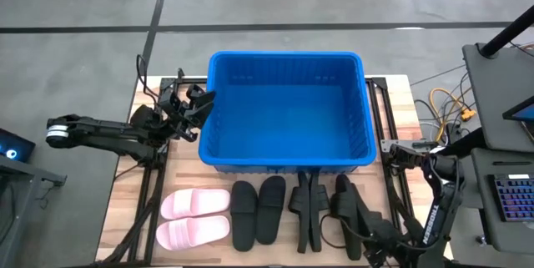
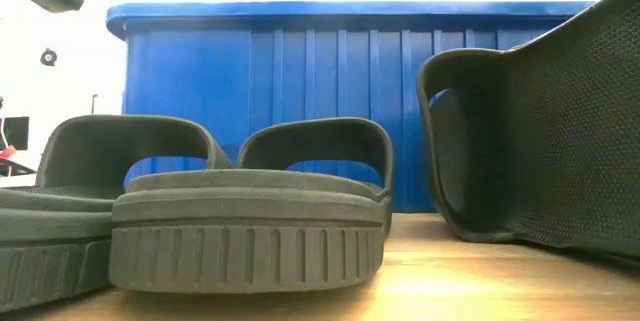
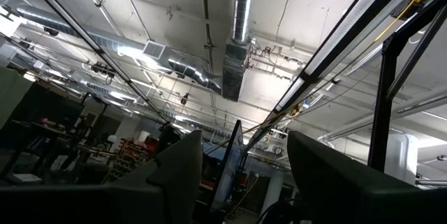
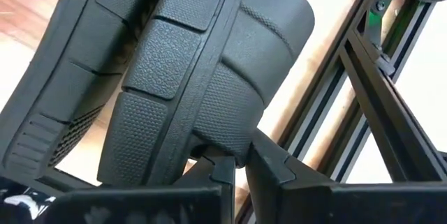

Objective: Pick and place slides into bin
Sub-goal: Put the black slide into the blue organizer bin

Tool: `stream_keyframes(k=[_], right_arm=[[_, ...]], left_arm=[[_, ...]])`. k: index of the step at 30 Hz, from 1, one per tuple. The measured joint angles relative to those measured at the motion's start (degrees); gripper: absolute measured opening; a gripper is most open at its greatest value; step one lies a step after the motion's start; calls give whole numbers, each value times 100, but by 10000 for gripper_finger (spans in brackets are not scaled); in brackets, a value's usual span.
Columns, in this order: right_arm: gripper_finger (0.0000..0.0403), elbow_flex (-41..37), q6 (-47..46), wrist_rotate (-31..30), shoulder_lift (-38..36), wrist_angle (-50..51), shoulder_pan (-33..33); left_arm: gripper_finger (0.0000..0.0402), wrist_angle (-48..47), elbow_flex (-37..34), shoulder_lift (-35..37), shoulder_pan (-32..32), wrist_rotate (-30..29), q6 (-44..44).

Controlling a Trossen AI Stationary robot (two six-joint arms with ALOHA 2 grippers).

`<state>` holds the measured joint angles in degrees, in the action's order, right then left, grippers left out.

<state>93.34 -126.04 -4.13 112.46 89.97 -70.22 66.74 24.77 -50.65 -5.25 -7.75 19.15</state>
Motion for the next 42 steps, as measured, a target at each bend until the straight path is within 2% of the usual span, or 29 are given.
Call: stream_keyframes(k=[10, 18, 24, 32, 42], right_arm=[[12, -4, 49, 220, -496, -10, -1], [12, -4, 22, 646, -1196, -10, 0], [12, -9, 21, 735, -1704, -4, -2], [12, -17, 2, 1350, -2273, 5, -2], [12, -2, 3, 1396, -2725, 8, -2]], left_arm=[[195, 2, -1, 0, 0, -1, 1], [195, 3, -2, 0, 0, -2, 3], [195, 4, -2, 0, 1, -1, 4], [195, 17, -2, 0, 2, 0, 6], [195, 23, -2, 0, 2, -1, 3]])
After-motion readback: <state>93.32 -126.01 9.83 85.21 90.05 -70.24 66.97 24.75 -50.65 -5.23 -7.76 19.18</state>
